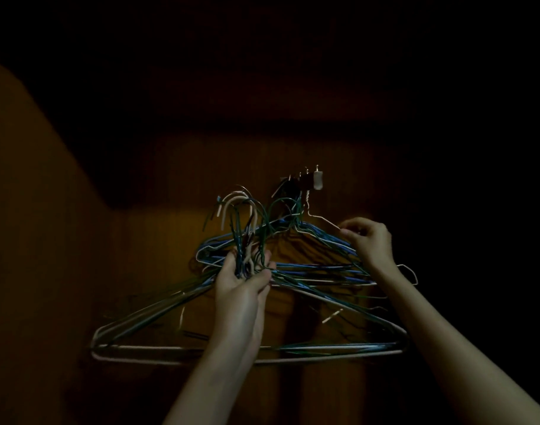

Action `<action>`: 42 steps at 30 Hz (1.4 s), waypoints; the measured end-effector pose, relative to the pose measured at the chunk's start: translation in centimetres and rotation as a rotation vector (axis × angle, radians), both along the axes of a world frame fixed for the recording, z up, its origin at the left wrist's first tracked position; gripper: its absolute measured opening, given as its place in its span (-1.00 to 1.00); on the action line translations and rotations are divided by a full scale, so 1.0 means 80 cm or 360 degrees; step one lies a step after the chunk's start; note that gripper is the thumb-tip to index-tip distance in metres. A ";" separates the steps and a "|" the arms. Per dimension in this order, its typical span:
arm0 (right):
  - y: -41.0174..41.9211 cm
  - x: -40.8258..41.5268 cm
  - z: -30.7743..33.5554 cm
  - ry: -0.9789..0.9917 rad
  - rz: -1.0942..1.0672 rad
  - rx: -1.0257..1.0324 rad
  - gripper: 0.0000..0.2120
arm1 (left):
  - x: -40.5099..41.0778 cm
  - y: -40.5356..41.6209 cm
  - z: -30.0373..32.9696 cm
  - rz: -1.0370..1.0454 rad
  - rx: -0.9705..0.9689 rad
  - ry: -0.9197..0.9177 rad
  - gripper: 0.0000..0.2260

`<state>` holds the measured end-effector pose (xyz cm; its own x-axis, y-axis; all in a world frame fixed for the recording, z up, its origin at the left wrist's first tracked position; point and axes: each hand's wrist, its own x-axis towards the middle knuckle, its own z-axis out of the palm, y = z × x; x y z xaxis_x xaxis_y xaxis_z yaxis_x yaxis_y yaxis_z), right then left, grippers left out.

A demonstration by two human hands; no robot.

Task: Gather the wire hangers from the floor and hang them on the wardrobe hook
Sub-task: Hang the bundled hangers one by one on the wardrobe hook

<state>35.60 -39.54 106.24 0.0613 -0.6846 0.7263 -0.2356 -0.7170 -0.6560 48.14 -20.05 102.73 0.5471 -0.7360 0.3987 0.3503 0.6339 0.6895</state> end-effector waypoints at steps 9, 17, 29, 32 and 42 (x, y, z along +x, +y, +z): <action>-0.047 0.033 0.005 0.0093 0.0016 0.0188 -0.88 | 0.010 -0.005 0.003 0.0081 -0.0019 -0.0012 -0.47; -0.051 0.032 -0.014 0.0160 -0.0028 0.0286 -0.93 | 0.009 0.003 -0.003 0.0082 -0.0007 -0.0028 -0.49; 0.007 0.008 -0.023 0.0337 -0.0248 0.0048 -0.76 | 0.005 0.014 -0.016 0.0059 0.0069 0.0029 -0.50; 0.053 0.004 -0.028 0.0316 0.0021 -0.0009 -0.81 | 0.001 0.018 -0.020 0.0063 0.0083 0.0041 -0.50; 0.157 0.020 -0.067 0.0594 0.0601 0.0072 -0.88 | -0.016 0.024 -0.028 0.0089 0.0034 0.0050 -0.64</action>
